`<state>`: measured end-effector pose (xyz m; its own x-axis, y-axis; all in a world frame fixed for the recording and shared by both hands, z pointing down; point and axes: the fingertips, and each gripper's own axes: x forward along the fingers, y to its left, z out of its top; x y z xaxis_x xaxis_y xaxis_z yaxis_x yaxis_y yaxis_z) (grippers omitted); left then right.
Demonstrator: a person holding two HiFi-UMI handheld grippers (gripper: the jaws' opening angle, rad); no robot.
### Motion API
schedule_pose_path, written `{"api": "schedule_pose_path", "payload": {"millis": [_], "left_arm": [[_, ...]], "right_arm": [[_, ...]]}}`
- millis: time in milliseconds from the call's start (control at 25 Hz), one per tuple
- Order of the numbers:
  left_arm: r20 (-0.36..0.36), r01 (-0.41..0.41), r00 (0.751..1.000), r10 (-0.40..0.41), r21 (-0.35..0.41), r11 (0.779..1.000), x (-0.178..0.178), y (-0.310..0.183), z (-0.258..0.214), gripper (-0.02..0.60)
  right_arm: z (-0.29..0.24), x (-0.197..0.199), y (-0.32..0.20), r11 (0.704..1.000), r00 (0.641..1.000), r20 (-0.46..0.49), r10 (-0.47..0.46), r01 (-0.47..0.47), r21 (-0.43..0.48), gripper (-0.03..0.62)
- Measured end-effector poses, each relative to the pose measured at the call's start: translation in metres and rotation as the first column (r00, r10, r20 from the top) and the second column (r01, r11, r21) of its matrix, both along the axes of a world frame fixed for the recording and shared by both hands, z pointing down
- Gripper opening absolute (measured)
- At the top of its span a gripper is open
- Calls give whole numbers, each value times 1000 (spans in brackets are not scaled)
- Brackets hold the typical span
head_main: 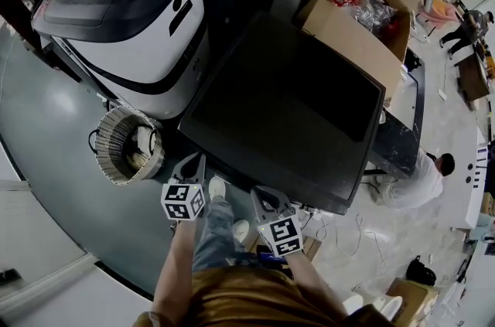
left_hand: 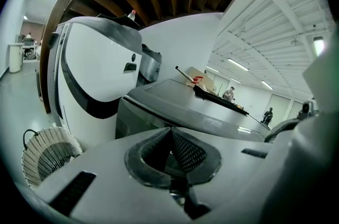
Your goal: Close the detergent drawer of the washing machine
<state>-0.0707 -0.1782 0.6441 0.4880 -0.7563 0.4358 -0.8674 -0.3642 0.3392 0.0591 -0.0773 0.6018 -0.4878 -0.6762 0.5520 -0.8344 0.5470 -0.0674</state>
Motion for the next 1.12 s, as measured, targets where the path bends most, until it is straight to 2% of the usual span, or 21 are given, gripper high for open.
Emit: {"api": "schedule_pose_path", "payload": {"millis": [480, 1120], "left_arm": [[36, -28, 999, 26, 42, 999, -8, 21, -25, 23], [18, -32, 999, 30, 170, 985, -14, 70, -104, 23]], "right_arm": [[-21, 3, 5, 998, 1000, 11, 14, -15, 54, 12], [-67, -5, 28, 984, 999, 37, 27, -33, 174, 12]]}}
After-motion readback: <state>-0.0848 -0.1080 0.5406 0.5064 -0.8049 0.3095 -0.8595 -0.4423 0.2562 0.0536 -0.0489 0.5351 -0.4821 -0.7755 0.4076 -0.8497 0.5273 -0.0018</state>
